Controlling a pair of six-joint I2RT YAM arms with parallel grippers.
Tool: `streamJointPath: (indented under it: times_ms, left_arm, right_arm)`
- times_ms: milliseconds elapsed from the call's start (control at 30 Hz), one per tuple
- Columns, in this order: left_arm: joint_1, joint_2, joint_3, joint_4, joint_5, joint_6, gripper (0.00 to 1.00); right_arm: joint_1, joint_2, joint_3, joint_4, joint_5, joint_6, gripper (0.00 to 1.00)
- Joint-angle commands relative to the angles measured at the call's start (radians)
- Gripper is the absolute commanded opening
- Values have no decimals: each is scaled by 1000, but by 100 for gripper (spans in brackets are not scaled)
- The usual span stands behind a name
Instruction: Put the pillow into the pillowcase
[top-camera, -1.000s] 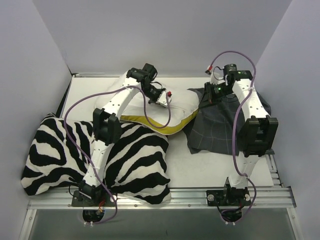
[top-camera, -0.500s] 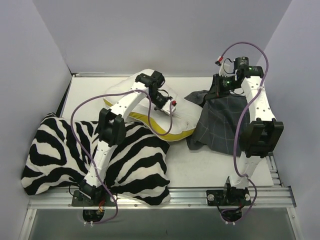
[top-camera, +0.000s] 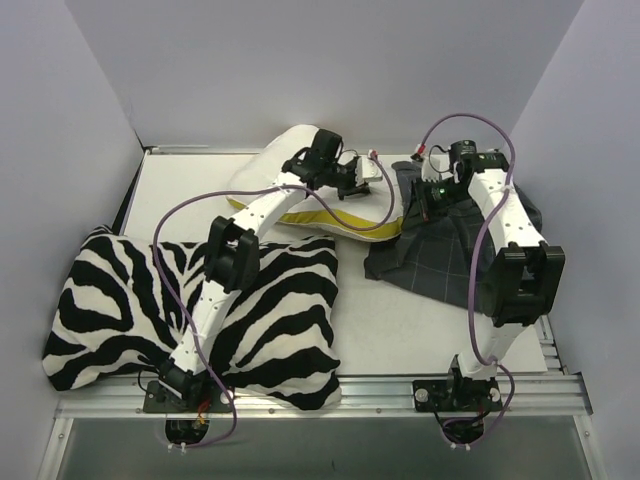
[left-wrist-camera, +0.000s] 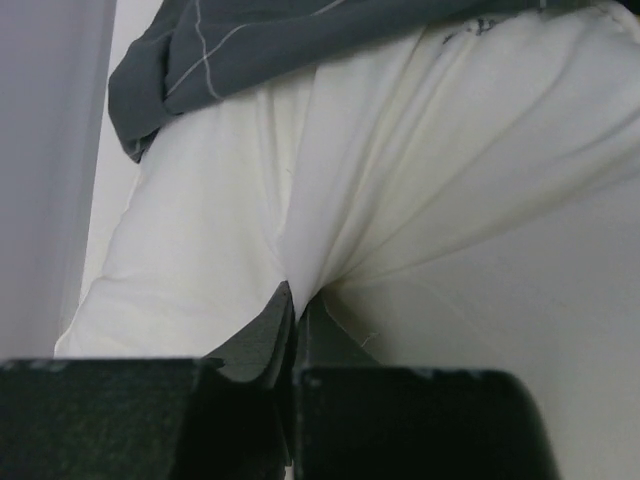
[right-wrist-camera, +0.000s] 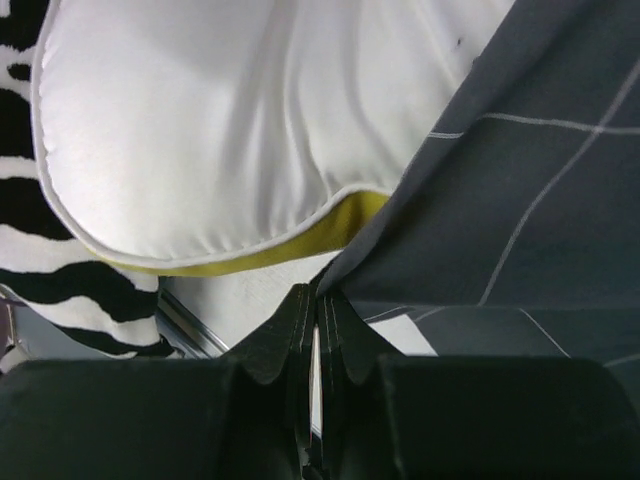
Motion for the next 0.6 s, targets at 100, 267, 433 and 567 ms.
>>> streamJointPath:
  times_ms: [100,267,433,567]
  left_arm:
    - [-39,5,-141,483,-344,-183,0]
    - [-33,-8,-203,488,-355,-212,62]
    - [59,-50,-15,162,-44,-271,97]
    - [85,-181,-80,-81,168,-31,97]
  right_arm:
    - [-69,87,200,-60,5,30,0]
    - [-86,183,303,-58,15,47,4]
    - [-111,132,188,-58,0,75,35]
    - [-145,30,44,-58,23,116,64]
